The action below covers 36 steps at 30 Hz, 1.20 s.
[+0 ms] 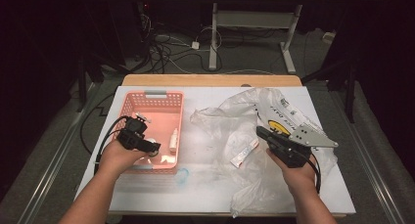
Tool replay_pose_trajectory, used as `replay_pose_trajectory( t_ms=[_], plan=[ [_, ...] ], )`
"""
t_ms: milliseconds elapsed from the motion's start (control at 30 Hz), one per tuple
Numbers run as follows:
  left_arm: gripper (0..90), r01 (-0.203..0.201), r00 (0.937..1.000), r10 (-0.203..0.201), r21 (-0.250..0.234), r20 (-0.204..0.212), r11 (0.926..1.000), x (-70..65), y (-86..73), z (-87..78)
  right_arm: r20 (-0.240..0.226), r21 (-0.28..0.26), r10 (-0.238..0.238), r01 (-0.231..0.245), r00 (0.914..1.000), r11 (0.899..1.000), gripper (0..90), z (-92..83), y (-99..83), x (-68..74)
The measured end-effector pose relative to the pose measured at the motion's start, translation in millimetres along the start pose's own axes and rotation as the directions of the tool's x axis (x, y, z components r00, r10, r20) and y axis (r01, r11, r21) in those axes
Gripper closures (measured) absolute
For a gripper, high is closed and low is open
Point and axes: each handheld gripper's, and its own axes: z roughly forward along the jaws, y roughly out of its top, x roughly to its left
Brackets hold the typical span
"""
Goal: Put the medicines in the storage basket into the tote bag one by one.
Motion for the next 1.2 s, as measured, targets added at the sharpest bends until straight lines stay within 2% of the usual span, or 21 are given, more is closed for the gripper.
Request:
replay_pose_trajectory(
  t_ms=[167, 400, 567, 967, 1200],
  plan=[
    [34.2, -0.003, 0.9999, 0.004, 0.047, -0.01, 0.9989, -0.8, 2.7, 4.3, 0.002, -0.003, 0.005, -0.005, 1.0, 1.0, 90.0, -1.2, 0.9, 0.4],
    [43.1, -0.019, 0.9998, 0.019, 0.061, -0.004, 0.9979, -2.2, 2.8, 5.8, 0.001, -0.006, 0.002, -0.002, 1.0, 1.0, 90.0, -1.6, 1.2, 0.0],
    [45.5, -0.027, 0.9995, 0.028, 0.08, -0.012, 0.9964, -3.4, 3.4, 7.4, 0.003, -0.01, 0.005, -0.004, 1.0, 1.0, 90.0, -1.9, 1.9, 0.6],
    [48.7, -0.054, 0.998, 0.057, 0.075, -0.029, 0.9957, -6.3, 2.6, 7.2, 0.003, -0.008, 0.005, -0.005, 1.0, 1.0, 90.0, -1.9, 2.1, 1.4],
    [48.9, -0.06, 0.9976, 0.062, 0.041, -0.032, 0.9973, -6.8, 1.2, 4.6, 0.004, -0.008, -0.001, 0.001, 1.0, 1.0, 90.0, -2.5, 2.3, 1.1]
  ],
)
